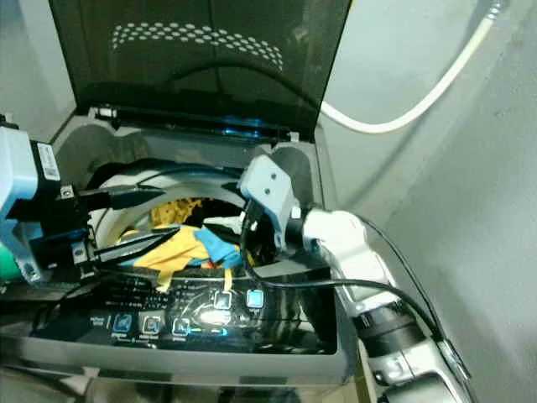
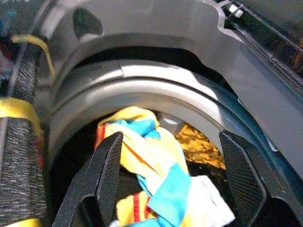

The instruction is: Clothes washing

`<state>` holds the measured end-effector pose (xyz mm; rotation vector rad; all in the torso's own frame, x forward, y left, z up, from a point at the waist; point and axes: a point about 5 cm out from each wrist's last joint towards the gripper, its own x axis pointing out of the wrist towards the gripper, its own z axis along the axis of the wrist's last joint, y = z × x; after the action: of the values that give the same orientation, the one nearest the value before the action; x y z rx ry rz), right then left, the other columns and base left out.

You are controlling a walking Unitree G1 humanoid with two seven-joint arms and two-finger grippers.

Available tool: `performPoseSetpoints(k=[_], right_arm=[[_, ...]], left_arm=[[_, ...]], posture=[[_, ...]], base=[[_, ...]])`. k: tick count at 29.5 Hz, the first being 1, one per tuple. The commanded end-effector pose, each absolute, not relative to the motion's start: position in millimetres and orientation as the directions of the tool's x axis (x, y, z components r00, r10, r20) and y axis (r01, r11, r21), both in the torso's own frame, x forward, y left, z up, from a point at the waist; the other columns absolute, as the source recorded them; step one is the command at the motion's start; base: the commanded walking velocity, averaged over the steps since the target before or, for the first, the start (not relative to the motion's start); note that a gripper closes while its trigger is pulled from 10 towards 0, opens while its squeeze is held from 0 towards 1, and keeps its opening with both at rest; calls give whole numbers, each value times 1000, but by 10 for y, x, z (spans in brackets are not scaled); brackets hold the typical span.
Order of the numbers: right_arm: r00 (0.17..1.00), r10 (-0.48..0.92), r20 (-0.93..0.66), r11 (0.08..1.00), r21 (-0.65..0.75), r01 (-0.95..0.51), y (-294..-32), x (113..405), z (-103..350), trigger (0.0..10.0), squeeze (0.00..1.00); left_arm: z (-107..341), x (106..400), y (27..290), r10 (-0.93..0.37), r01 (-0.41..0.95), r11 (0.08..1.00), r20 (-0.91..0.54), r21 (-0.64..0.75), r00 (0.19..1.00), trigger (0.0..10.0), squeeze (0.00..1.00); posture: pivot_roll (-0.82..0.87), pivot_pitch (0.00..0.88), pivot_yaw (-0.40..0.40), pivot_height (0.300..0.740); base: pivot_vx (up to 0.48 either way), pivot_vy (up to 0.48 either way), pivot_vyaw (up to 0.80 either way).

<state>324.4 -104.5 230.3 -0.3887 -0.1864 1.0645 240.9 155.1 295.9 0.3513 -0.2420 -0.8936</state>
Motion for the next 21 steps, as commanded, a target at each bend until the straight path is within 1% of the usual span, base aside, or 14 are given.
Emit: performPoseSetpoints(k=[1,2,4,5,6,7,8,9,13,14,15,17,19,21], right_arm=[[519,853,45,494,-390,-777,-1114,3265,2433,10000,0],[561,819,119,561,-370,-741,-1148,3302,2520,10000,0],[561,819,119,561,-370,-741,-1148,3302,2520,10000,0],[646,723,245,690,-306,-656,-1221,3381,2681,10000,0],[731,567,379,824,-241,-514,-1321,3439,2852,10000,0],[731,567,379,824,-241,-514,-1321,3439,2852,10000,0],[781,347,519,935,-134,-327,-1419,3424,3007,10000,0],[781,347,519,935,-134,-327,-1419,3424,3007,10000,0],[791,205,577,973,-37,-226,-1331,3275,2916,10000,0],[791,205,577,973,-37,-226,-1331,3275,2916,10000,0],[800,179,572,978,-19,-205,-1306,3252,2856,10000,0],[800,179,572,978,-19,-205,-1306,3252,2856,10000,0],[823,144,550,979,41,-198,-1181,3221,2659,10000,0],[823,144,549,979,42,-199,-1172,3221,2653,10000,0]], left_arm=[[2953,2452,1552,-773,690,599,68,406,631,10000,0],[2955,2487,1563,-753,668,624,80,405,654,10000,0],[2955,2487,1563,-753,668,624,80,405,654,10000,0],[2957,2540,1579,-719,634,660,95,403,688,10000,0],[2965,2620,1604,-666,581,716,129,386,734,10000,0],[2965,2620,1604,-666,581,716,129,386,734,10000,0],[2959,2755,1637,-563,484,804,182,344,806,10000,0],[2959,2755,1637,-563,484,804,182,344,806,10000,0],[2870,2964,1686,-376,323,917,231,234,897,10000,0],[2870,2964,1686,-376,323,917,231,234,897,10000,0],[2843,3006,1686,-337,288,932,240,219,910,10000,0],[2843,3006,1686,-337,288,932,240,219,910,10000,0],[2742,3158,1620,-250,204,960,256,193,934,10000,0],[2737,3166,1615,-247,200,960,257,195,934,10000,0]], posture=[[130,38,-21,720],[130,36,-20,720],[130,36,-20,720],[129,32,-18,720],[130,27,-14,720],[130,27,-14,720],[130,19,-8,720],[130,19,-8,720],[132,7,-5,720],[132,7,-5,720],[137,3,-5,720],[137,3,-5,720],[135,0,4,720],[135,0,4,720]], base=[[0,0,0],[0,0,0],[0,0,0],[0,0,0],[0,0,0],[0,0,0],[0,0,0],[0,0,0],[0,0,0],[0,0,0],[0,0,0],[0,0,0],[0,0,0],[0,0,0]])
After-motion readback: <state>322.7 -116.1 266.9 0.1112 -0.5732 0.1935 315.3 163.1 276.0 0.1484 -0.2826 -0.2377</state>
